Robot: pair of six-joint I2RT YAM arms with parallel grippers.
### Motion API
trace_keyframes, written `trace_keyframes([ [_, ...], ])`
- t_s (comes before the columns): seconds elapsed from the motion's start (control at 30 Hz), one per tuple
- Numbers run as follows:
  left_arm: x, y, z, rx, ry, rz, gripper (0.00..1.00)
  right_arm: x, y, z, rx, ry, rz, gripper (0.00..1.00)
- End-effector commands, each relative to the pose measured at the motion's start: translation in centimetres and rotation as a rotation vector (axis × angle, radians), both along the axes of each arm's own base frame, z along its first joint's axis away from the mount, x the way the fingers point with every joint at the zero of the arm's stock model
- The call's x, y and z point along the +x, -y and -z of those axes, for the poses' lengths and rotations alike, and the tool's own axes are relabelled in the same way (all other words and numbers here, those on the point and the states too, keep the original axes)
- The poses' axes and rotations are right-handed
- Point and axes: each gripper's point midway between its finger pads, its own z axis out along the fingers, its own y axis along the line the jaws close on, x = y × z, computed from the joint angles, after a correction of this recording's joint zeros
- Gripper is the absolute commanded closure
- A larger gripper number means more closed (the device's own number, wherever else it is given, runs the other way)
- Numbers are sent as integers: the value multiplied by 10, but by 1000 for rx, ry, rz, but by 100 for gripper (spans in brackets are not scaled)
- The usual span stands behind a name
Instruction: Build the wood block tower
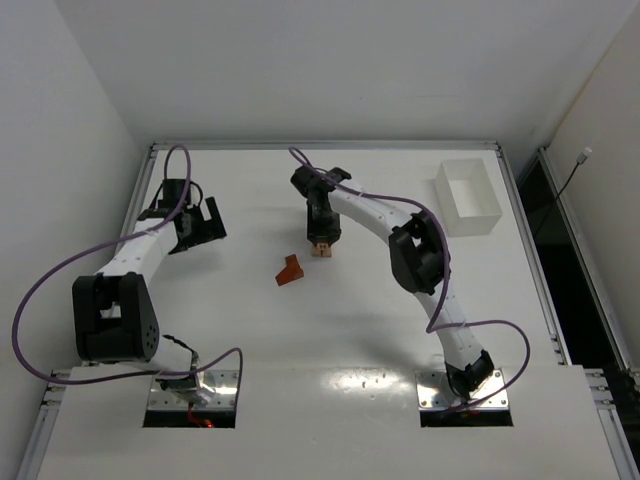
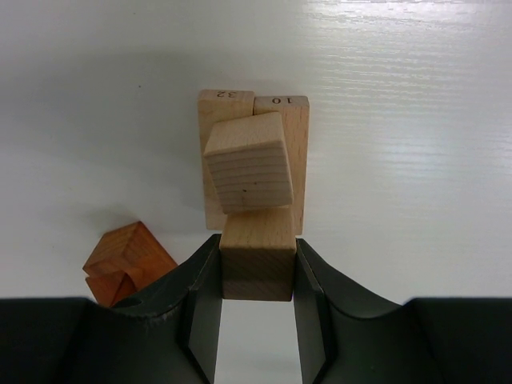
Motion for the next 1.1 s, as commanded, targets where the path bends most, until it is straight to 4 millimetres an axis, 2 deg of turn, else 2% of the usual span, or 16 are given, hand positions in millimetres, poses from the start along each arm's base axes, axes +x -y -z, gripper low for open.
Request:
trace_keyframes([
  [0.0,10,-4,-4,-8,28,-12,0,14,-12,-10,49,43,15,100],
  [0.03,10,-4,-4,-8,28,-12,0,13,-12,-6,40,37,7,100],
  [0.53,12,-2,-5,-15,29,-7,0,19,-12,-4,51,40,5,100],
  [0.73,15,-3,-8,-15,38,-7,0,18,-11,0,43,33,-4,93],
  [1.07,15,-3,-8,-15,38,-7,0,25,-4,4,40,34,6,89],
])
